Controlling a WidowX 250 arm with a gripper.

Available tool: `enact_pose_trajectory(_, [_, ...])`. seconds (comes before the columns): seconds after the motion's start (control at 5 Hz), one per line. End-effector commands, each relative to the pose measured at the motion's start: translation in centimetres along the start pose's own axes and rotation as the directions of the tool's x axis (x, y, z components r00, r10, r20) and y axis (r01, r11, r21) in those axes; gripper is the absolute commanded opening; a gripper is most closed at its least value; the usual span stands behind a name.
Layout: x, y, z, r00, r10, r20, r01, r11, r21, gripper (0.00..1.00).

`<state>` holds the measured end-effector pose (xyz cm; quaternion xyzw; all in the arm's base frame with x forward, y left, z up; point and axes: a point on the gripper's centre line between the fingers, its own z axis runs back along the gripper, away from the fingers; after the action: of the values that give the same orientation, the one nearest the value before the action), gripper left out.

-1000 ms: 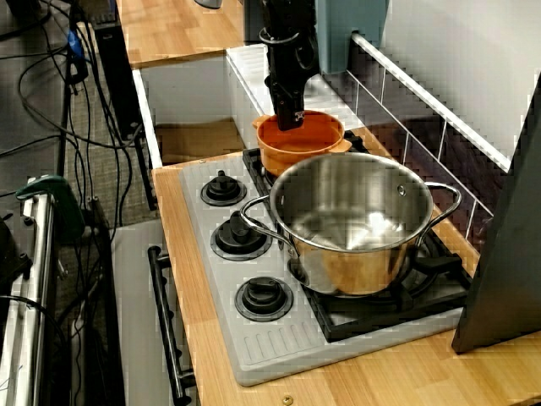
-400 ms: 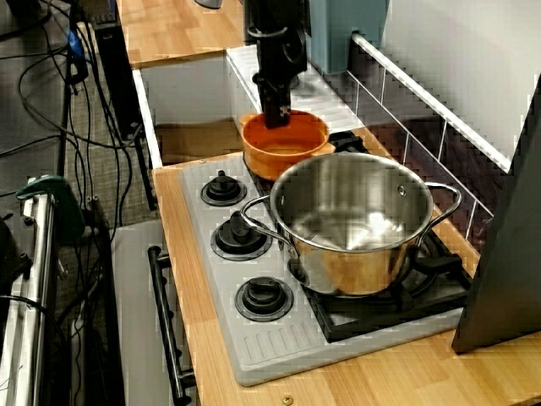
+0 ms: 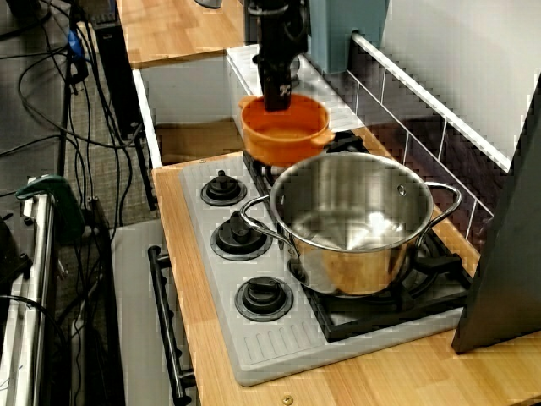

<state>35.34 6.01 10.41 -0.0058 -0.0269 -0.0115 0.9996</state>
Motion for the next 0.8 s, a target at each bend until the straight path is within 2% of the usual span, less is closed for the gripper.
enact_pose_trajectory(0.0, [1.0, -0.3, 7.3, 0.995, -0.027, 0.1, 0.028, 1.0, -0.007, 0.0])
enact_pose_trajectory(0.2, [1.6, 0.0, 9.7, 0.991, -0.043, 0.129, 0.044, 0.999, -0.003, 0.0])
enact_pose_trajectory(0.4, [2.0, 0.4, 10.8, 0.985, -0.051, 0.165, 0.049, 0.999, 0.018, 0.0])
enact_pose_trajectory(0.6, [2.5, 0.3, 10.5, 0.988, -0.045, 0.147, 0.041, 0.999, 0.024, 0.0])
